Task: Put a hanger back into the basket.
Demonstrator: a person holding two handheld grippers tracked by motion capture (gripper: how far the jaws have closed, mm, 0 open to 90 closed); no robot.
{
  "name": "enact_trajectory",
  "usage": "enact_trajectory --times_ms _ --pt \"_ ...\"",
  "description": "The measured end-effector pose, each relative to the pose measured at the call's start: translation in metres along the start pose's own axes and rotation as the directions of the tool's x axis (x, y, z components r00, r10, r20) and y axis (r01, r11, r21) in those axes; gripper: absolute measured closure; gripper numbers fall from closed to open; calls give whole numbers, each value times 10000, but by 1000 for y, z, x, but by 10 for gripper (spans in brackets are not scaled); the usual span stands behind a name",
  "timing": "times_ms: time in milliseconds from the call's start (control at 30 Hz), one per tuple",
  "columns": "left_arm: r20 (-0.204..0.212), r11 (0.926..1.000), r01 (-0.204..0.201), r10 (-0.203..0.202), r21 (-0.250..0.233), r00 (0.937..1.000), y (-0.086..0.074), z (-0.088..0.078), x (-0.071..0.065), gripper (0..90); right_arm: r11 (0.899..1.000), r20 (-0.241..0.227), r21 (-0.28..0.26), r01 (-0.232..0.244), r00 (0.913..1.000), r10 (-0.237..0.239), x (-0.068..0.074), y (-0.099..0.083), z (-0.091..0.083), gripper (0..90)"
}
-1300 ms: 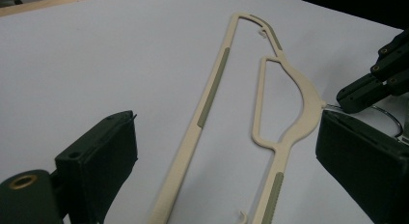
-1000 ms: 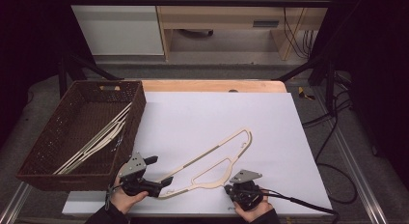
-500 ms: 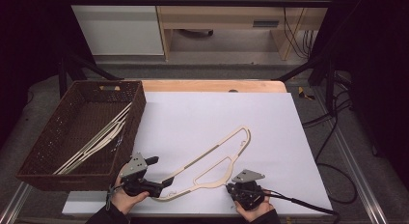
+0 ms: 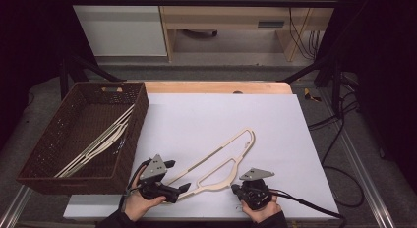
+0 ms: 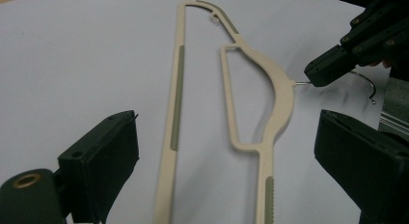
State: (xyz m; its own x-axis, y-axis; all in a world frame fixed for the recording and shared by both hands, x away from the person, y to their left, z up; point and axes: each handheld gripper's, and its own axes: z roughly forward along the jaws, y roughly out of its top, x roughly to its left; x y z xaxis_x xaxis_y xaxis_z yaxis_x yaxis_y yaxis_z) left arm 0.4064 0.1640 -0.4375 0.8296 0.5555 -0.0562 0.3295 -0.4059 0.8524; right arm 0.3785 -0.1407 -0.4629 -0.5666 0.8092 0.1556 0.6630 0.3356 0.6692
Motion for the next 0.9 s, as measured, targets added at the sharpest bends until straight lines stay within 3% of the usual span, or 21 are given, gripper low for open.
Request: enact_trajectory --times_ms 300,333,400,467,533,667,700,767,800,833,900 --pt "470 9950 -718 686 697 9965 21 32 -22 121 9997 -202 -221 -54 9998 50 -2 8 -9 894" --pt "562 9920 -904 856 881 9947 24 41 -26 137 9995 -252 -252 171 9995 -177 -5 9 -12 895" --pt "616 9909 -950 894 955 9941 26 46 -28 146 9996 -195 -267 -101 9998 95 -4 11 -13 895" --pt "784 9892 -963 879 1108 9930 28 56 -31 178 9988 -191 -333 356 9992 -362 -5 14 -17 895" --pt "937 9857 -1067 950 1302 9911 30 65 -33 193 9981 -94 -372 491 9987 -495 -3 15 -17 894" --pt "1037 9773 -1294 1130 1679 9882 31 81 -38 259 9982 -68 -356 480 9988 -483 3 19 -21 894" --pt "1112 9665 -1616 1416 1992 9837 30 86 -39 303 9950 122 -442 899 9959 -894 6 21 -22 894" --pt "1110 9592 -1806 1595 2175 9809 29 90 -41 356 9939 51 -502 982 9952 -980 8 23 -22 894" --pt "1110 9592 -1806 1595 2175 9809 29 90 -41 394 9950 28 -455 887 9961 -887 9 23 -21 894" --pt "1139 9491 -2067 1841 2377 9763 29 92 -42 428 9955 15 -415 855 9963 -855 10 23 -20 894" --pt "1134 9469 -2082 1853 2449 9761 29 93 -43 462 9948 -32 -453 907 9959 -909 9 23 -20 894"
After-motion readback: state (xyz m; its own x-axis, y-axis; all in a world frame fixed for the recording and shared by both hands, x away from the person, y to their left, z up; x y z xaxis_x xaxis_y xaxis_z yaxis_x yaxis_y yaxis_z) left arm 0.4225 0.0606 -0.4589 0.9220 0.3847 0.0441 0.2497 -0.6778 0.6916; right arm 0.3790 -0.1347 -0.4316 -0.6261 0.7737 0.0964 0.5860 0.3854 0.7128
